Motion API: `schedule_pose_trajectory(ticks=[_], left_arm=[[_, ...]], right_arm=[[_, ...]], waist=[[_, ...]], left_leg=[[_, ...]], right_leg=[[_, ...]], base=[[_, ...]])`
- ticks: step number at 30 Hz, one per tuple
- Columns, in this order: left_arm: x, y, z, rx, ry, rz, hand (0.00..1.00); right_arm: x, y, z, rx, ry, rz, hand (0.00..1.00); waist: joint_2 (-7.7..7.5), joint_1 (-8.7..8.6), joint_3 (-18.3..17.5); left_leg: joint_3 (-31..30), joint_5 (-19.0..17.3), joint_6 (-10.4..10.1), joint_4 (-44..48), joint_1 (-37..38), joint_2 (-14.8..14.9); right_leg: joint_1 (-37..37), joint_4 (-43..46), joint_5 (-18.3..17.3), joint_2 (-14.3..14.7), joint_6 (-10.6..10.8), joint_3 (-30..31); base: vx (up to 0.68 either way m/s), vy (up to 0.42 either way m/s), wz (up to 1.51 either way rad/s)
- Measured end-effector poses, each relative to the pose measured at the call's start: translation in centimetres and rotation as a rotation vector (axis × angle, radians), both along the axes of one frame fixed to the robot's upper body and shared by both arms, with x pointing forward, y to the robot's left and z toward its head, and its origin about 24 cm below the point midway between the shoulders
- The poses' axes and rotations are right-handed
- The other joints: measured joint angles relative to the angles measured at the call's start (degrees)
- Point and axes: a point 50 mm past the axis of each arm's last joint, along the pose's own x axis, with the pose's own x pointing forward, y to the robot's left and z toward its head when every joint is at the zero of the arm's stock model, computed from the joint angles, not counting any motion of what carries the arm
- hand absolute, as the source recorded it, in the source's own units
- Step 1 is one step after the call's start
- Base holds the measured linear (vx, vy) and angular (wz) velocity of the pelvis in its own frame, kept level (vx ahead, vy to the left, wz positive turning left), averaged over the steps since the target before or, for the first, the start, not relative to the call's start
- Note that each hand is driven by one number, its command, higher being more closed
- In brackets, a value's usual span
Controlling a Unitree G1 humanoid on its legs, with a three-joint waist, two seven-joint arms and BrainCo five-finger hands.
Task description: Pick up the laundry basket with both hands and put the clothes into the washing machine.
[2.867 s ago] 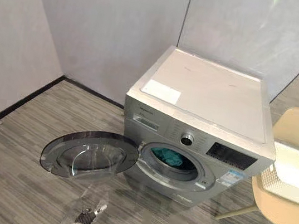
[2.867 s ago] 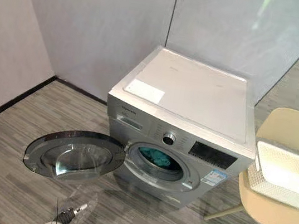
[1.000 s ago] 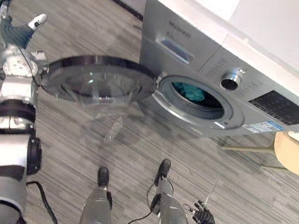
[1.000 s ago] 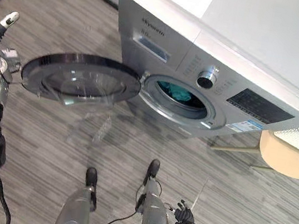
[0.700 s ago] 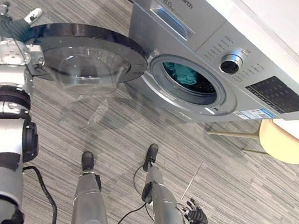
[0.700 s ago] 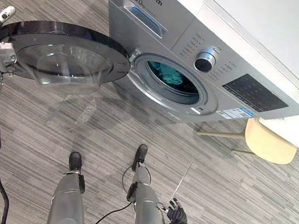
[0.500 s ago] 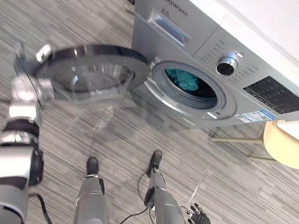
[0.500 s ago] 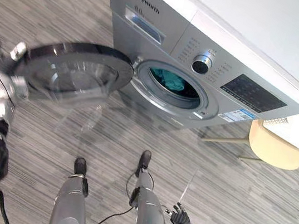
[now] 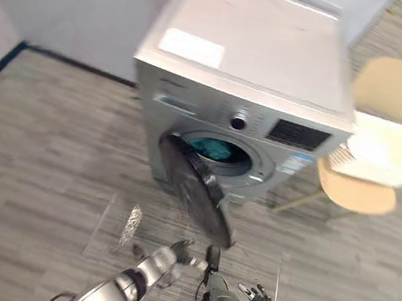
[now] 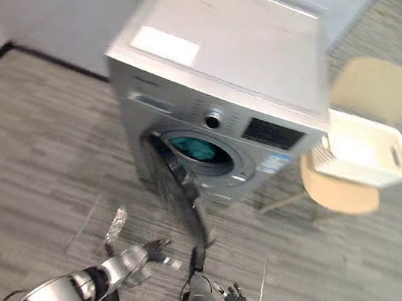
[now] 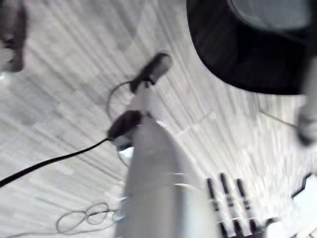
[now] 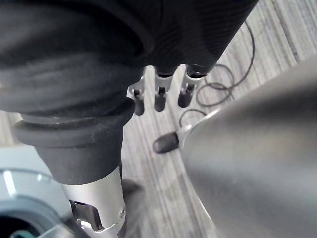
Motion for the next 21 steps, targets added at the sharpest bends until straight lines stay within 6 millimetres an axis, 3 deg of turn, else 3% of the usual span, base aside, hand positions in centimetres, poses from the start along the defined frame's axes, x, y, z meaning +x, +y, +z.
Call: schedule_pose_trajectory(ticks=[1,2,3,4,5,7,12,14,16,18,20,21], left_arm=[[3.6,0.0,2.8,-0.049,-0.098,0.083,0.00],[5.4,0.9,4.2,-0.072,-0.148,0.157,0.00],[7.9,2.4,6.6,-0.114,-0.226,0.279,0.00],[10.9,5.4,10.2,-0.170,-0.350,0.445,0.00],[12.3,7.6,12.0,-0.188,-0.367,0.520,0.00],[11.1,6.6,10.3,-0.285,-0.302,0.610,0.00],[10.5,7.2,10.2,-0.369,-0.336,0.684,0.00],[9.7,8.1,9.8,-0.402,-0.392,0.735,0.00],[7.8,8.8,8.1,-0.420,-0.391,0.798,0.00],[3.2,10.2,3.5,-0.354,-0.268,0.885,0.00],[-4.3,10.5,-2.1,-0.283,-0.022,0.988,0.00],[-7.1,10.5,-3.7,-0.252,0.072,1.013,0.00]], right_arm=[[-0.5,-1.2,0.2,-0.029,-0.005,-0.006,0.00],[-0.7,-1.9,0.3,-0.040,-0.006,-0.014,0.00],[-1.0,-2.9,0.4,-0.061,-0.006,-0.028,0.00],[-1.5,-4.3,0.5,-0.081,-0.001,-0.061,0.00],[-2.5,-5.5,0.5,-0.097,0.015,-0.108,0.00],[-4.3,-6.9,0.5,-0.125,0.048,-0.168,0.00],[-4.5,-5.8,0.2,-0.104,0.048,-0.190,0.00],[-5.4,-4.5,-0.3,-0.073,0.084,-0.185,0.00],[-6.2,-3.8,-0.6,-0.048,0.114,-0.196,0.00],[-6.0,-3.8,-0.7,-0.045,0.116,-0.200,0.00],[-5.2,-4.0,-0.6,-0.047,0.104,-0.196,0.00],[-4.9,-3.9,-0.6,-0.043,0.095,-0.197,0.00]], waist=[[1.52,-1.32,-0.33],[2.23,-1.87,-0.53],[3.17,-2.30,-0.55],[4.14,-3.68,-0.71],[5.17,-4.06,-0.70],[7.35,-3.32,-0.71],[7.31,-2.55,-0.67],[7.31,-1.38,-0.68],[7.41,-0.16,-0.74],[8.29,0.52,-1.22],[9.21,2.34,-1.85],[9.41,2.94,-2.04]], left_leg=[[4.02,-1.33,-0.82,0.62,1.16,0.98],[5.63,-1.52,-1.01,0.82,1.44,1.18],[7.85,-2.00,-1.67,0.62,1.75,1.61],[10.58,-2.36,-2.15,0.34,2.75,2.09],[12.71,-2.61,-2.55,-0.35,4.23,2.67],[14.63,-2.98,-3.34,-0.53,5.50,4.39],[15.93,-2.80,-3.97,-0.13,6.65,5.46],[14.34,-3.60,-3.70,1.78,6.86,6.55],[13.12,-3.87,-3.42,2.55,7.74,7.51],[11.60,-3.48,-3.87,2.40,8.57,8.28],[8.72,-3.14,-3.63,1.90,8.66,7.88],[7.68,-3.09,-3.55,1.68,8.62,7.64]], right_leg=[[-1.65,0.00,0.48,1.38,-0.62,2.52],[-2.34,0.01,0.61,2.07,-0.78,3.77],[-3.07,0.03,1.20,2.74,-1.19,5.77],[-3.87,0.04,3.62,3.79,-0.89,6.09],[-4.12,0.05,7.38,5.09,-1.88,5.88],[-3.72,0.07,7.70,7.07,-2.53,5.82],[-2.47,0.08,7.81,7.75,-2.79,5.51],[-0.63,0.06,7.25,7.51,-3.46,3.68],[1.39,0.05,6.14,7.53,-3.52,2.02],[3.58,0.04,5.38,7.10,-4.24,-0.77],[5.45,0.00,4.76,5.84,-3.34,-3.40],[5.99,-0.01,4.69,5.40,-3.21,-4.12]], base=[[0.12,-0.011,-1.38],[0.13,-0.025,-1.49],[0.12,-0.027,-1.28],[0.16,-0.050,-1.39],[0.13,-0.045,-1.00],[0.12,-0.045,-0.52],[-0.01,0.019,-0.02],[-0.12,0.024,0.39],[-0.10,-0.017,0.42],[-0.06,-0.002,0.62],[-0.03,0.048,0.74],[-0.01,0.074,0.66]])
